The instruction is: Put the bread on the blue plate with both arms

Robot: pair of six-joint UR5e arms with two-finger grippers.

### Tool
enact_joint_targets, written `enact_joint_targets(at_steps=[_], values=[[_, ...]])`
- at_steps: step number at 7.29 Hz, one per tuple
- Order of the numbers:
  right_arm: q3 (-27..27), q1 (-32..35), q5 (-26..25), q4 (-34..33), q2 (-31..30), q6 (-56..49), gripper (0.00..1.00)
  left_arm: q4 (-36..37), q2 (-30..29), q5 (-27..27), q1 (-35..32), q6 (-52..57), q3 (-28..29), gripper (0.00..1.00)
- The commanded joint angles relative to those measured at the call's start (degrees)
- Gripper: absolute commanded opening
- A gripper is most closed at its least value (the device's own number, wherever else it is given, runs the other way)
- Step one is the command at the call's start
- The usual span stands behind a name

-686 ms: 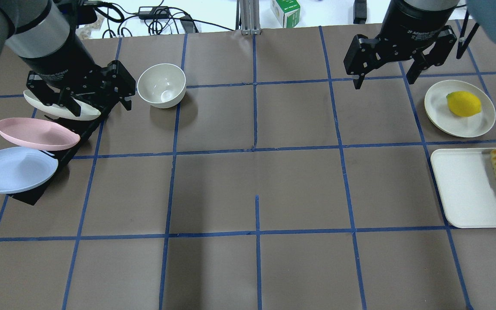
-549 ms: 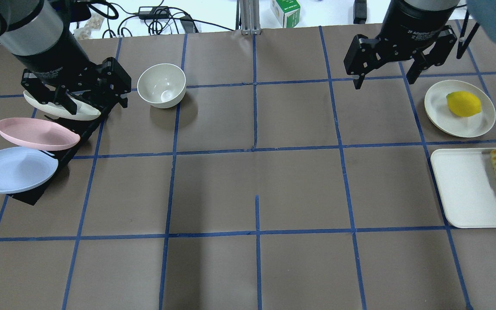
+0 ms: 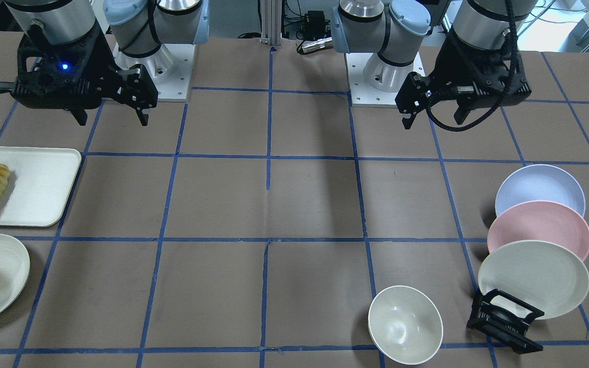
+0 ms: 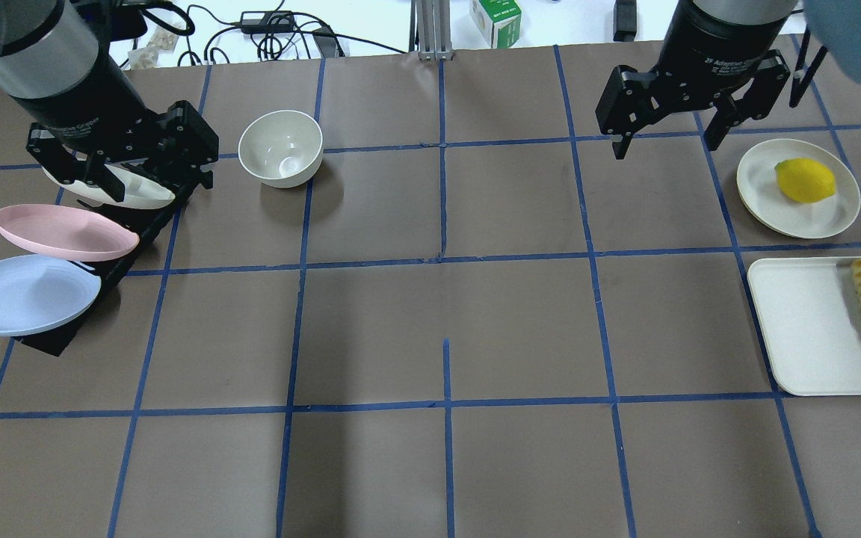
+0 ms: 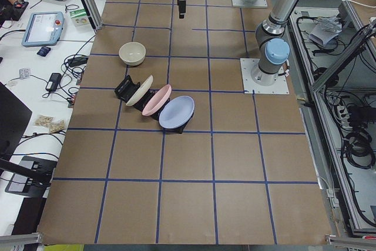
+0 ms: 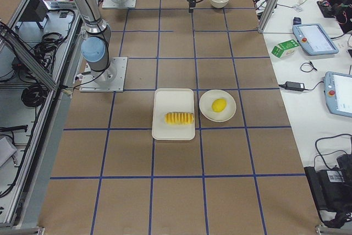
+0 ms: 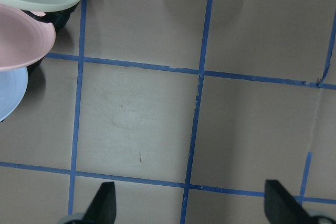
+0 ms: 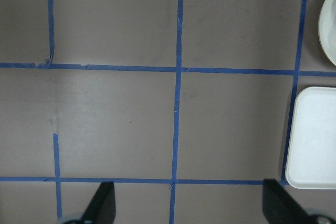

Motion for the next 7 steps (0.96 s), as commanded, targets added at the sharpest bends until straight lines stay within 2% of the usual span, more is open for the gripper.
enact_joint_targets(at_steps=[1, 2, 5, 7], values=[[0.2, -0.1, -0.1, 0.0, 0.0, -0.1, 1.0, -0.5, -0.2, -0.2, 2.0, 0.0, 0.2, 1.0], [0.2, -0.1, -0.1, 0.0, 0.1, -0.3, 1.0, 0.0, -0.3, -0.2, 3.9, 0.0, 0.4, 1.0], [0.3, -0.7, -0.3, -0.1, 0.2, -0.4, 1.0, -0.6, -0.2, 0.4, 15.4, 2.9, 2.3, 1.0], [0.6, -4.6, -0.5, -0.1, 0.3, -9.1, 1.0, -0.5, -1.5, 0.8, 23.2, 9.2, 2.3, 1.0]])
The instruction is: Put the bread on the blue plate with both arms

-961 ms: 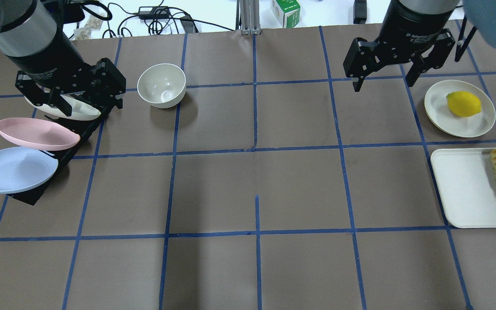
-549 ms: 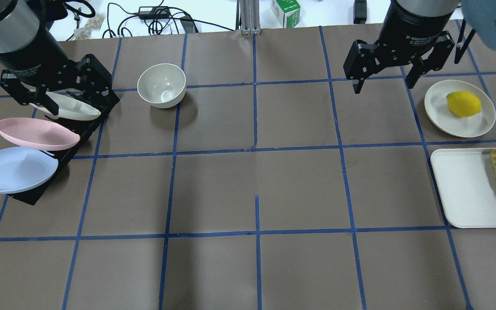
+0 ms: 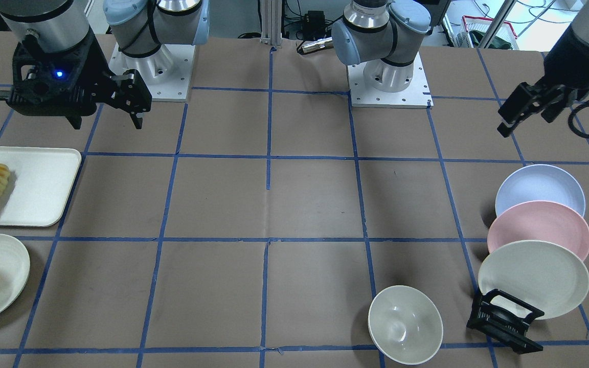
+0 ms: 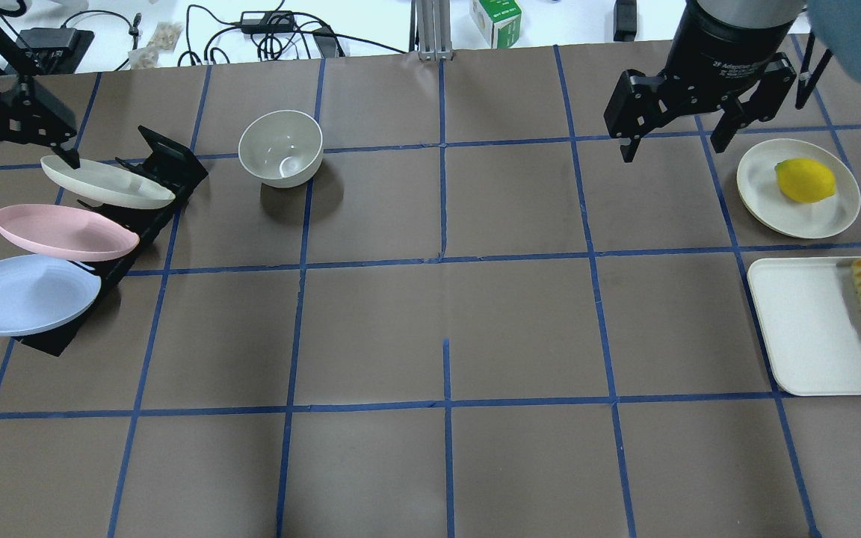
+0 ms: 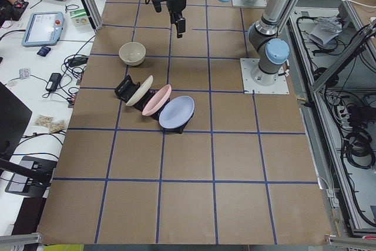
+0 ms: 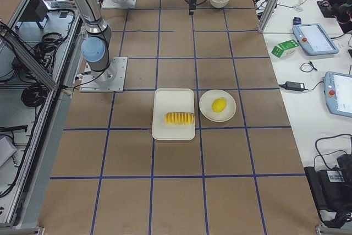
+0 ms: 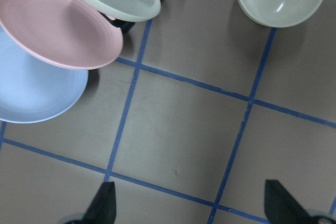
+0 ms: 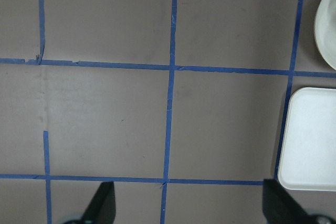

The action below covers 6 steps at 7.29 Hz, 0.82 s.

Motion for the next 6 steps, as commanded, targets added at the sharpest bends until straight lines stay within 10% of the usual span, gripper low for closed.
enact_joint_targets(at_steps=[1, 6], values=[[1.8, -8.2, 0.3, 0.0, 0.0, -9.7, 1.0, 0.0, -1.1, 0.2, 8.7, 4.7, -0.2, 1.0], [18.2, -37.1, 0.5, -16.9, 1.6, -32.8, 1.0, 7.0, -8.5, 0.7, 24.8, 20.9, -1.5, 1.0]])
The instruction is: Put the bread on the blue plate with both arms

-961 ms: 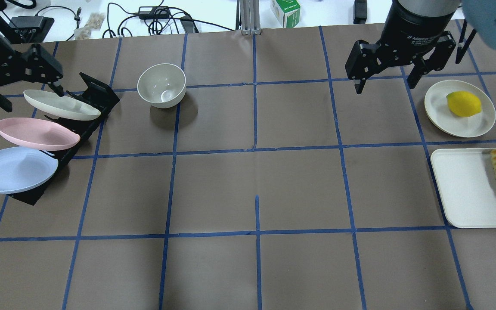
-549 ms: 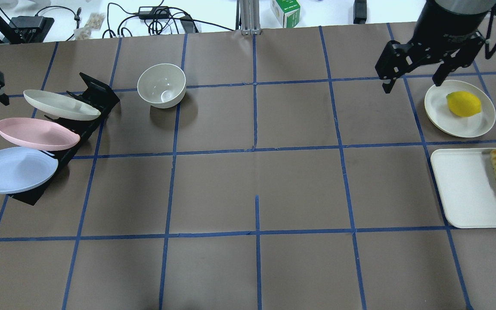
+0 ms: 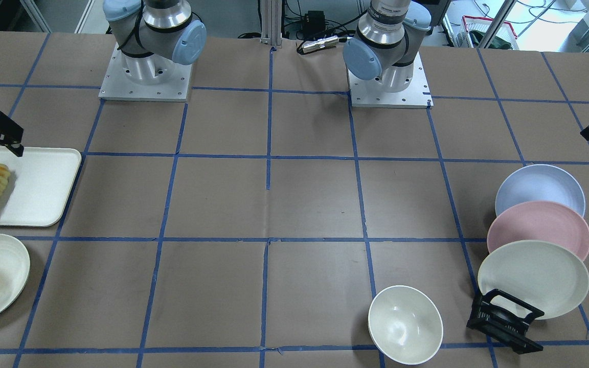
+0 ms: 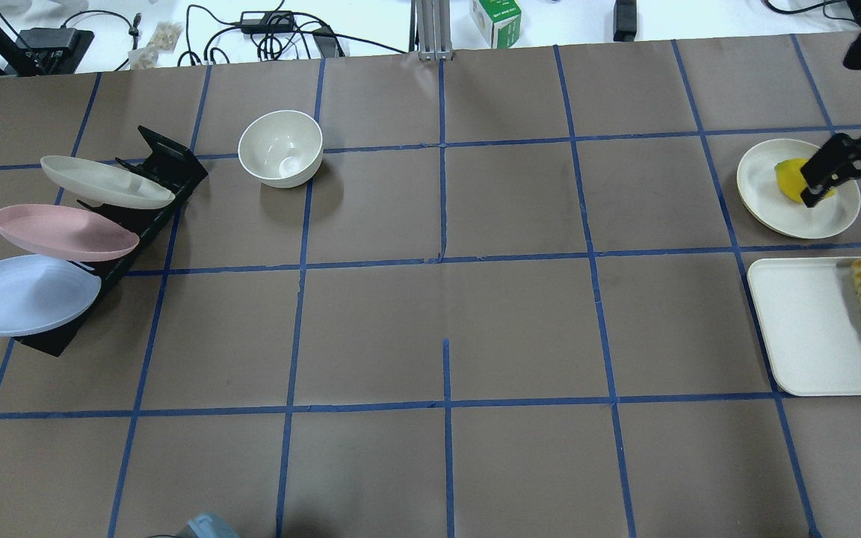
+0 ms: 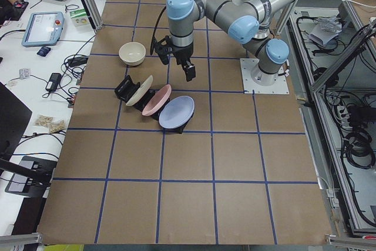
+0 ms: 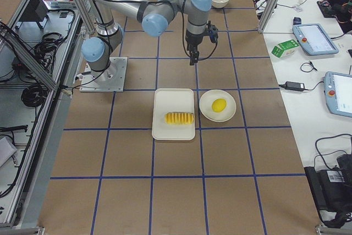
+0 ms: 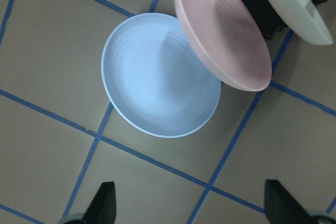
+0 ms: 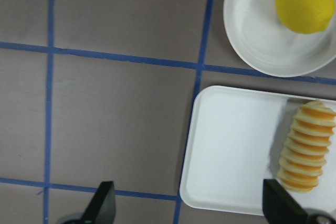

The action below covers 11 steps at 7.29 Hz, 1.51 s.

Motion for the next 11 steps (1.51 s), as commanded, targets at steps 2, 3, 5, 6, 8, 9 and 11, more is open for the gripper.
enact_joint_targets(at_steps=[2, 3, 5, 6, 8, 9, 11], values=[[3.2, -11.5, -1.1, -2.4, 7.8, -2.9, 1.0, 5.2, -6.4, 0.0, 4.7, 5.0, -0.7, 1.0], [3.1, -11.9, -3.0, -2.6, 8.6, -2.9, 1.0, 6.6, -8.8, -0.1, 4.7, 5.0, -0.8, 1.0], [3.2, -12.0, -6.6, -15.1, 13.0, -4.5, 1.0, 9.6, -13.3, -0.1, 4.7, 5.0, -0.7, 1.0], [3.2, -12.5, -8.5, -18.4, 16.8, -5.2, 1.0, 10.5, -15.0, -0.1, 4.7, 4.8, -0.7, 1.0], [3.2, -13.3, -7.8, -22.4, 17.9, -10.3, 1.0, 10.5, -16.7, 0.0, 4.7, 5.1, -0.8, 1.0], [3.9, -13.3, -7.8, -22.0, 18.1, -9.5, 1.0, 10.5, -17.7, 0.0, 4.7, 4.9, -0.9, 1.0], [7.0, -13.3, -7.8, -23.1, 18.4, -9.2, 1.0, 10.6, -19.0, 0.0, 4.7, 4.8, -2.5, 0.94]])
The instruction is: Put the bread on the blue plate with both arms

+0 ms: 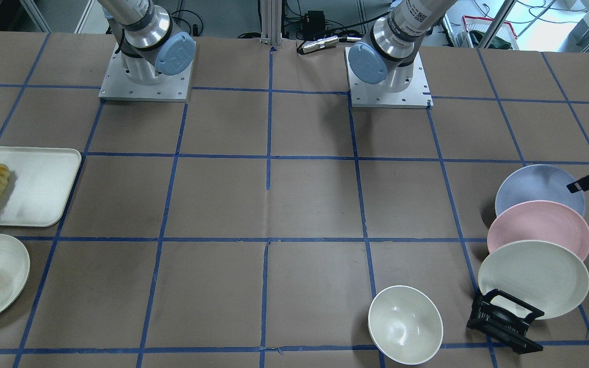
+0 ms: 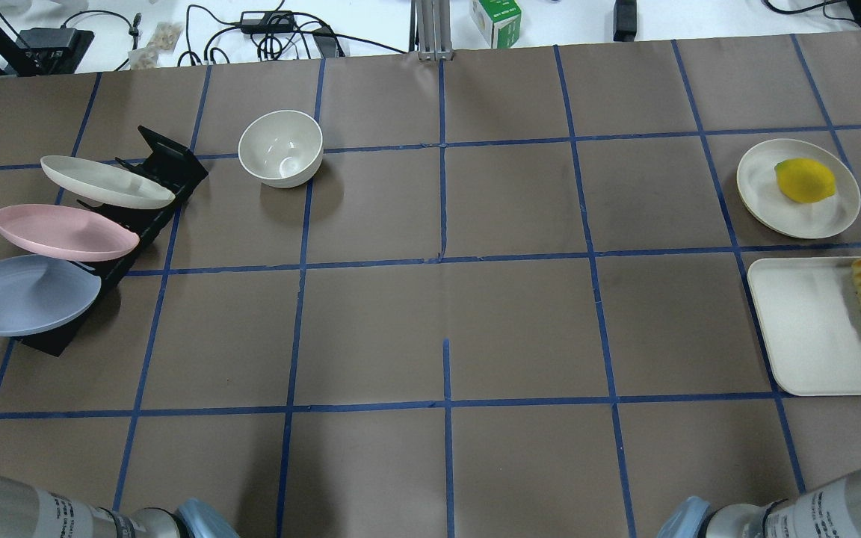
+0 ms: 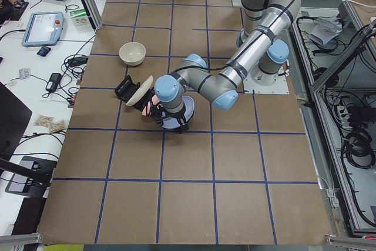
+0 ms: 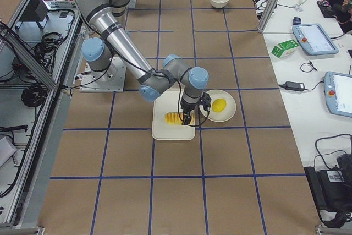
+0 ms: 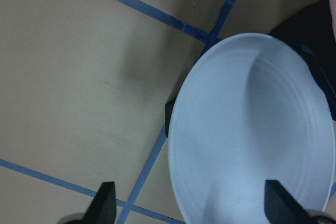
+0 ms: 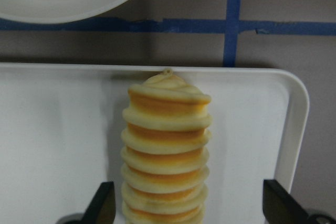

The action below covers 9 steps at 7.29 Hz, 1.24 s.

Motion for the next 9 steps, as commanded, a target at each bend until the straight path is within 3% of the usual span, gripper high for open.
enact_joint_targets(at_steps=[1, 2, 3, 4, 5, 6, 7, 8, 9], values=[[2.5, 0.0, -0.2, -0.5, 0.3, 0.3, 1.0, 0.9, -0.7, 0.5, 0.0, 0.0, -1.3, 0.91], [3.0, 0.0, -0.9, -0.6, 0.5, 0.8, 0.99, 1.1, -1.1, 0.8, -0.1, -0.3, -1.3, 0.87], [3.1, -0.1, -0.9, -0.7, 1.0, 0.7, 0.96, 1.2, -1.2, 0.9, -0.1, -0.3, -1.2, 0.73], [2.6, -0.1, -0.8, -3.6, 2.9, 0.5, 0.95, 1.1, -1.1, 1.1, -0.1, -0.1, -0.9, 0.45], [2.6, -0.2, -1.1, -6.6, 4.3, -0.1, 0.88, 1.1, -1.2, 3.6, -0.1, -0.1, -1.1, 0.22], [2.6, -0.2, -0.9, -6.0, 4.1, 0.2, 0.65, 1.0, -1.1, 3.8, -0.1, -0.1, -1.0, 0.15], [2.5, -0.2, -0.7, -5.8, 4.0, 0.7, 0.47, 1.0, -1.1, 3.8, -0.1, -0.1, -1.0, 0.02], [2.2, -0.2, -0.7, -3.6, 3.7, 0.9, 0.2, 0.6, -1.0, 4.0, -0.2, -0.1, -0.8, 0.0], [1.7, -0.1, -0.4, -0.6, 2.2, 1.0, 0.03, 0.3, -0.8, 4.0, -0.2, -0.2, -0.3, 0.0]])
